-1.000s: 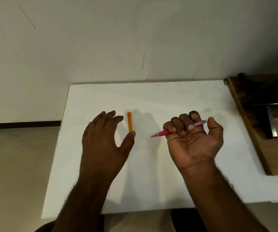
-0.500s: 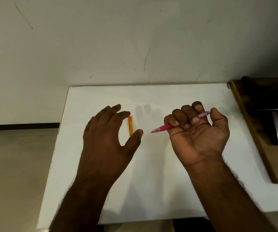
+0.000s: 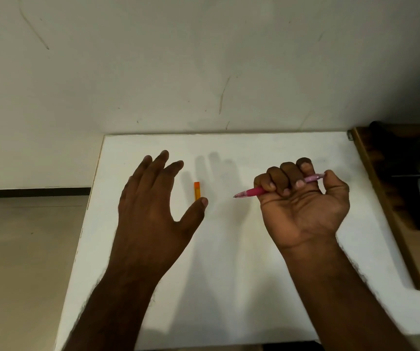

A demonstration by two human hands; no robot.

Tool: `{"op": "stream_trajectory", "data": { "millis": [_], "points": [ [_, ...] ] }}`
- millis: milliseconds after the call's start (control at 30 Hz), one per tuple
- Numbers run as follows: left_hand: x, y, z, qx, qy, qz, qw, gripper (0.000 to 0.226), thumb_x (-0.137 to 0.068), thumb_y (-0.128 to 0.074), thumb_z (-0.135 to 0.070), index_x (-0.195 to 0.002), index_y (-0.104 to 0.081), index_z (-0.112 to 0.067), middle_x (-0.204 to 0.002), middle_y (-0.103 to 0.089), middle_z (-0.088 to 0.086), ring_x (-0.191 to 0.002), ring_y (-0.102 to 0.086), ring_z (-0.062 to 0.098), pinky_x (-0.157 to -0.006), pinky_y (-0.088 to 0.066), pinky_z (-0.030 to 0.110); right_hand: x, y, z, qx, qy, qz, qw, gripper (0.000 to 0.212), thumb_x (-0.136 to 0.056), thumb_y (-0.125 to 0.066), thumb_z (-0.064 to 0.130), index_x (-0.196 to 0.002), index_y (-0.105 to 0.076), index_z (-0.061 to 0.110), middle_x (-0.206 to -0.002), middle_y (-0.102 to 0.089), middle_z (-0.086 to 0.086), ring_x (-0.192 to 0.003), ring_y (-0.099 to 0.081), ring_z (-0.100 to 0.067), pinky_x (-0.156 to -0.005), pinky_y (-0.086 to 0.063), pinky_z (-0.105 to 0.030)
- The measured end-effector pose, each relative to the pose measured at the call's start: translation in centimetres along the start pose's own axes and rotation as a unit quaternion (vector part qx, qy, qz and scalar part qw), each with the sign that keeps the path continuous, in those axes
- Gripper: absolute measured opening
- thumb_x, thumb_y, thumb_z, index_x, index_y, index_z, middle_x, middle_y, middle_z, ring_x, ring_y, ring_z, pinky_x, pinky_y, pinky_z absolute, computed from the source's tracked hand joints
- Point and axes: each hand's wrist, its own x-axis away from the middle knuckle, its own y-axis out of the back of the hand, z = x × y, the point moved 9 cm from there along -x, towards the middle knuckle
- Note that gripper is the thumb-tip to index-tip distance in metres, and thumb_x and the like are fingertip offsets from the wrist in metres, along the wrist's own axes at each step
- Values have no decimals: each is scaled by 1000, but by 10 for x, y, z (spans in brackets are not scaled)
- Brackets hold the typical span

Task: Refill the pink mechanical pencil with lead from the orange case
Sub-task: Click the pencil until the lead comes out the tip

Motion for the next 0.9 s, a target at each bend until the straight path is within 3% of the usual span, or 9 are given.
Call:
{"op": "stream_trajectory", "data": {
  "millis": [267,633,900],
  "points": [
    [-2,0,3,2,-4,3,1000,70,-81,-57,-62,-142,-49,-28,-160,-33,-11,-152,-18,10,-121,-23,42,-1,-4,-14,6,-22,21,1000,47,-97,-24,41,-69,-50,14,-57,-34,2,-51,-28,-15,-57,-33,-29],
    [-2,0,2,1,-3,4,1000,68,-81,-57,-61,-141,-50,-29,-159,-36,-9,-152,-19,11,-120,-27,48,0,-3,-12,6,-19,17,1000,45,-97,-24,41,-69,-47,15,-57,-33,3,-51,-27,-15,-56,-33,-29],
    [-3,-6,4,23,-7,23,999,75,-84,-61,-62,-148,-41,-29,-164,-23,-10,-154,-10,8,-121,-25,51,-1,-4,-14,7,-27,24,999,44,-97,-25,42,-69,-47,16,-57,-34,3,-51,-27,-15,-57,-32,-28]
  ]
}}
